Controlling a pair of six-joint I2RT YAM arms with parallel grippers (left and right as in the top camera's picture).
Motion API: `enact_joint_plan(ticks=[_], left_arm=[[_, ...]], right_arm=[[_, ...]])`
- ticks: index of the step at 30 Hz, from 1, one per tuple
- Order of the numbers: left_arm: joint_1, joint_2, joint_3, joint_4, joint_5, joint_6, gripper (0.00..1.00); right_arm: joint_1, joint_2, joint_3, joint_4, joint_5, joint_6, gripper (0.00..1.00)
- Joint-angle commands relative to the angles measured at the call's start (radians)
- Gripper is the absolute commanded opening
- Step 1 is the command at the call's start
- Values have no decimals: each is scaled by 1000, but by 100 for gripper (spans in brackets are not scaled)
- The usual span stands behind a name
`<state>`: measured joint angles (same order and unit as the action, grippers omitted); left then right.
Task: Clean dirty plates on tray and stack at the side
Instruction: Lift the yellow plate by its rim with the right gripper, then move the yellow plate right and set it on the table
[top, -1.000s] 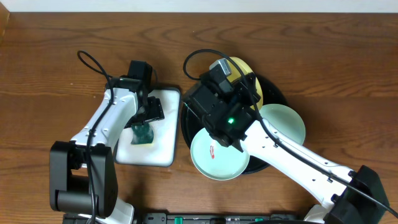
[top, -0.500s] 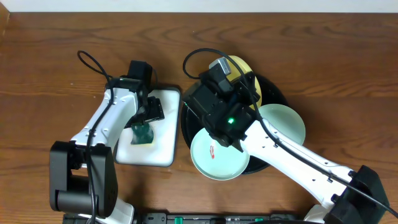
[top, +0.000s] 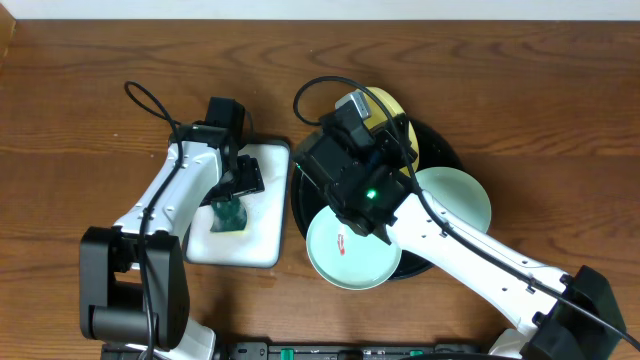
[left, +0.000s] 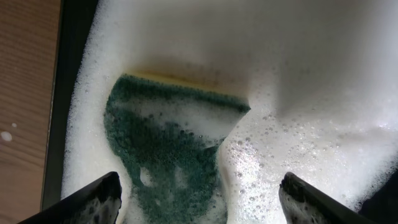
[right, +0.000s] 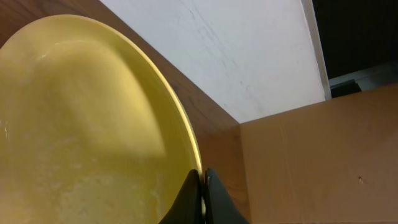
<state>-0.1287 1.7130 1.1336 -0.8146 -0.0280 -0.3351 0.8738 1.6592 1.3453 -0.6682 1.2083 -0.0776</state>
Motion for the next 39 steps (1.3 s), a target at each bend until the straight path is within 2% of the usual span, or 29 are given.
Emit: enact_joint_plan(ticks=[1, 11, 14, 16, 18, 20, 25, 27, 31, 32, 39], left_arm=[[2, -2, 5, -6, 2, 9, 82], [2, -2, 5, -6, 2, 9, 82], [2, -2, 5, -6, 2, 9, 82], [2, -2, 5, -6, 2, 9, 82], [2, -2, 5, -6, 2, 9, 82], [2, -2, 5, -6, 2, 9, 82], [2, -2, 5, -6, 2, 9, 82], [2, -2, 5, -6, 2, 9, 82], [2, -2, 5, -6, 2, 9, 82], [2, -2, 5, -6, 2, 9, 82], [2, -2, 5, -6, 2, 9, 82]], right_arm=[[-2, -26, 1, 4, 34, 10, 1], [-4, -26, 1, 2, 16, 21, 1], [-22, -26, 1, -13, -34, 100, 1], [-77, -26, 1, -78, -224, 234, 1], [-162, -26, 1, -137, -423, 366, 1], [-258, -29, 1, -160, -608, 423, 1], [-558, -40, 1, -183, -1187, 391, 1], [-685, -41, 1, -206, -1329, 390, 1], [-911, -41, 1, -230, -1452, 360, 1], [-1017, -41, 1, -233, -1472, 346, 1], [-1310, -36, -32, -242, -1408, 361, 1]])
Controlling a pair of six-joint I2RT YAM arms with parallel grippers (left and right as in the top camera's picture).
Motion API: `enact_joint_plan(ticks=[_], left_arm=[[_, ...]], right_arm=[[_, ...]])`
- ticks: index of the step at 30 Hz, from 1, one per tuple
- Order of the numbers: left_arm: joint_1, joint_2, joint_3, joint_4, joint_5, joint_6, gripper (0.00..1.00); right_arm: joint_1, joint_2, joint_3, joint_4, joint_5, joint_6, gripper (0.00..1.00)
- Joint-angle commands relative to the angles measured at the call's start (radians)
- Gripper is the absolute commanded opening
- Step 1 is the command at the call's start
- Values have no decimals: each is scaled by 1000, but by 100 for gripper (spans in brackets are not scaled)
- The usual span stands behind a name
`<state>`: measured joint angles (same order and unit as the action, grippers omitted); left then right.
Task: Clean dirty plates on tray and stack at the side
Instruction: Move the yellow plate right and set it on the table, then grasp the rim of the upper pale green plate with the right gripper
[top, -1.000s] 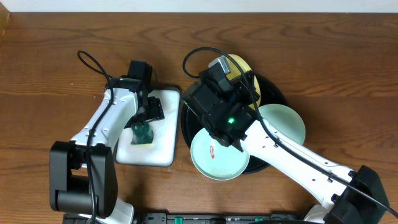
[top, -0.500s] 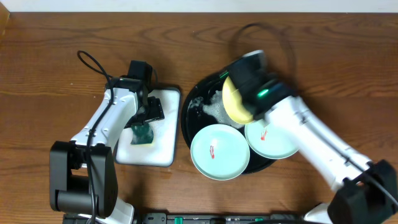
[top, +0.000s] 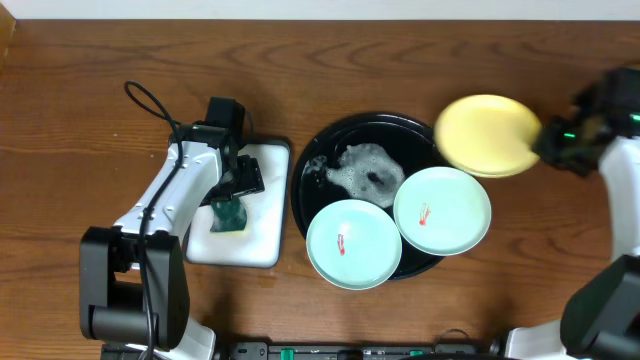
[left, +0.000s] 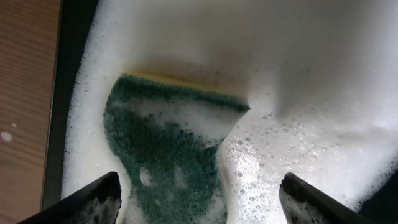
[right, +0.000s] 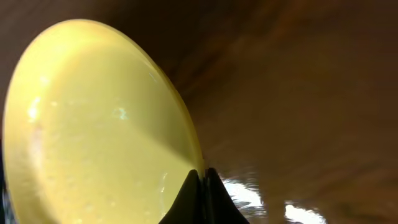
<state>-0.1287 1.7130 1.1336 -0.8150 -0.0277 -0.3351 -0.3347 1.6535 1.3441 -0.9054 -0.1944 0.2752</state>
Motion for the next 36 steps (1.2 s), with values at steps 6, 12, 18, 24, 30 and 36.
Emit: enact_joint_plan(ticks=[6, 12, 18, 24, 30, 36], left_arm=[[2, -2, 5, -6, 2, 9, 82], [2, -2, 5, -6, 2, 9, 82], [2, -2, 5, -6, 2, 9, 82], [2, -2, 5, -6, 2, 9, 82], [2, -2, 5, -6, 2, 9, 82], [2, -2, 5, -6, 2, 9, 82]], right_arm=[[-261, -30, -171, 45, 227, 147, 1], [-314, -30, -348, 195, 231, 195, 3], [-307, -54, -328, 216, 84, 111, 44], [-202, -213, -323, 196, -82, 34, 49], [27, -301, -325, 89, -58, 8, 50], [253, -242, -380, 31, 326, 141, 50]])
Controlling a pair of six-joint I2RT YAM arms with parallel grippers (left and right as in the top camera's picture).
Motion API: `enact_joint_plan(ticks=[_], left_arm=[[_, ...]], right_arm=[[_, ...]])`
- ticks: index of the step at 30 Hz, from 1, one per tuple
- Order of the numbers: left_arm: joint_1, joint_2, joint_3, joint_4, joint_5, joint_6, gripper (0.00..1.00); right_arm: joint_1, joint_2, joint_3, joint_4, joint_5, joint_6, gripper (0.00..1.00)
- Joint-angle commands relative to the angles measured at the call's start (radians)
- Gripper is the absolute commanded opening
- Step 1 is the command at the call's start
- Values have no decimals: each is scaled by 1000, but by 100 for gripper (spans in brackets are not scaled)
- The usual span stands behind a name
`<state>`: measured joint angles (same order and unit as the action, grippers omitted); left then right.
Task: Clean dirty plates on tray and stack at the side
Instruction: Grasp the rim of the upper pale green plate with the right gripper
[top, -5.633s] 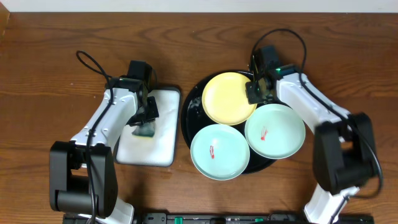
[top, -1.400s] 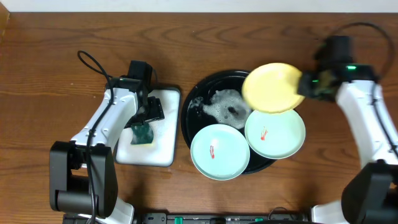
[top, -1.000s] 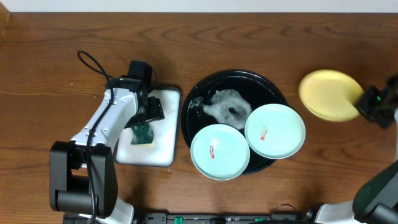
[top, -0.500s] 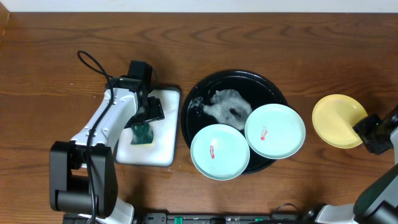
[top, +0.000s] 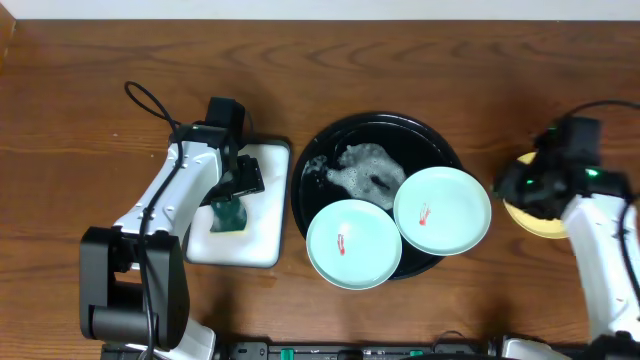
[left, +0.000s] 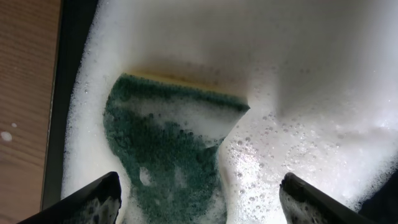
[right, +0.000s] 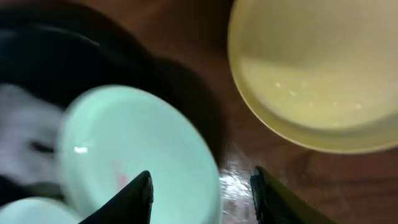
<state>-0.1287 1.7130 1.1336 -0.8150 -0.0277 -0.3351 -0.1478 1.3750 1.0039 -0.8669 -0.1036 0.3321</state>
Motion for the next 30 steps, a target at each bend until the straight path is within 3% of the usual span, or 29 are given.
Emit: enact_joint_plan(ticks=[1, 8, 9, 11, 12, 17, 22, 26, 30], left_arm=[[2, -2, 5, -6, 2, 9, 82], [2, -2, 5, -6, 2, 9, 82], [2, -2, 5, -6, 2, 9, 82], [2, -2, 5, -6, 2, 9, 82], [2, -2, 5, -6, 2, 9, 82], [2, -2, 5, -6, 2, 9, 82], [2, -2, 5, -6, 2, 9, 82], [2, -2, 5, -6, 2, 9, 82], [2, -2, 5, -6, 2, 9, 82]], right_arm=[[98, 63, -69, 8, 265, 118, 49], [163, 161, -141, 114, 167, 54, 31], [163, 165, -141, 115, 183, 56, 26], [158, 161, -137, 123, 208, 56, 4], [155, 154, -130, 129, 208, 56, 1], [156, 108, -94, 203, 175, 39, 1], [167, 100, -86, 383, -31, -45, 1], [223, 160, -86, 483, -59, 74, 1], [282, 267, -86, 578, -42, 89, 1]])
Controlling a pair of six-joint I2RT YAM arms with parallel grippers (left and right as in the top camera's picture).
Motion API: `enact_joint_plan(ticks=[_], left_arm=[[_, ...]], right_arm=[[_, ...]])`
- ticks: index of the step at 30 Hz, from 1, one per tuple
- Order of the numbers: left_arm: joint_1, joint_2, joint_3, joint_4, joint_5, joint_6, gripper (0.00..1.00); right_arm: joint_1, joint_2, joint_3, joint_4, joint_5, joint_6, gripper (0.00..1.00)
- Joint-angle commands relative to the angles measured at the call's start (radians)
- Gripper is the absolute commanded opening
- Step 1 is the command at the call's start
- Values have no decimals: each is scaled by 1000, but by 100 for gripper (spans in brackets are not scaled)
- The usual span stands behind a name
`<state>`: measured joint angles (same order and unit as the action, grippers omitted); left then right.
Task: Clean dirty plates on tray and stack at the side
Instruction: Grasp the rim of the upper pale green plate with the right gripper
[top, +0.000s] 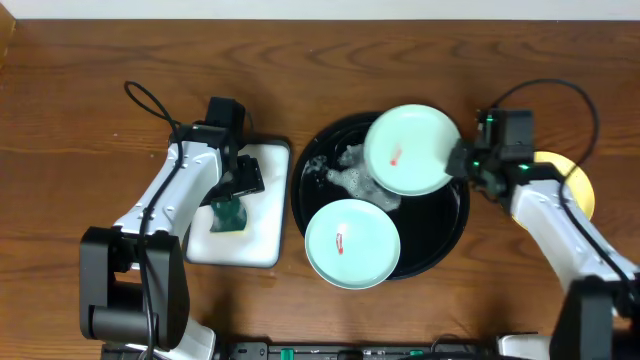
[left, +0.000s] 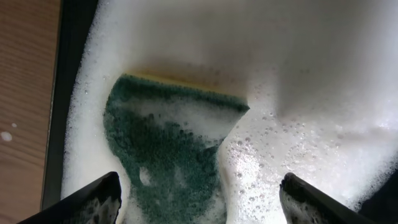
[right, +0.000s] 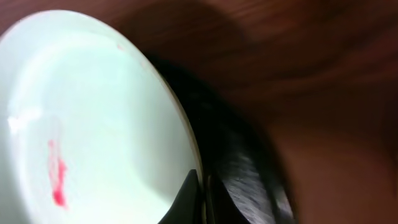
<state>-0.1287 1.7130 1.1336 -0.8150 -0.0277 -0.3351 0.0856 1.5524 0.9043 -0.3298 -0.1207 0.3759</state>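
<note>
My right gripper (top: 462, 160) is shut on the rim of a mint-green plate (top: 408, 150) with a red smear, holding it raised over the black round tray (top: 440, 240); the wrist view shows that plate (right: 93, 118) pinched between the fingers (right: 189, 199). A second mint plate (top: 352, 243) with a red smear lies on the tray's front. Foam (top: 350, 175) sits on the tray. The yellow plate (top: 578, 185) lies on the table at the right. My left gripper (left: 199, 199) is open over the green sponge (left: 165, 155) in the suds.
The white soapy basin (top: 265, 235) stands left of the tray, with the sponge (top: 230, 213) in it. The left arm's cable loops toward the back left. Bare wooden table (top: 80, 120) surrounds everything.
My right gripper, which was open above the right mint plate and the set-down yellow plate, is now shut on that mint plate's rim and holds it up over the tray's back.
My right gripper held the yellow plate over the tray, then out over the table at the right, then it was open with that plate lying on the table. Now it grips a mint plate. The left gripper stayed open over the sponge throughout.
</note>
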Motion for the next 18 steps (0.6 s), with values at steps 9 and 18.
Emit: enact_joint_plan(ticks=[9, 18], left_arm=[[2, -2, 5, -6, 2, 9, 82], [2, -2, 5, -9, -39, 35, 82]], right_arm=[[68, 180, 20, 56, -18, -63, 27], [66, 119, 293, -344, 13, -351, 29]])
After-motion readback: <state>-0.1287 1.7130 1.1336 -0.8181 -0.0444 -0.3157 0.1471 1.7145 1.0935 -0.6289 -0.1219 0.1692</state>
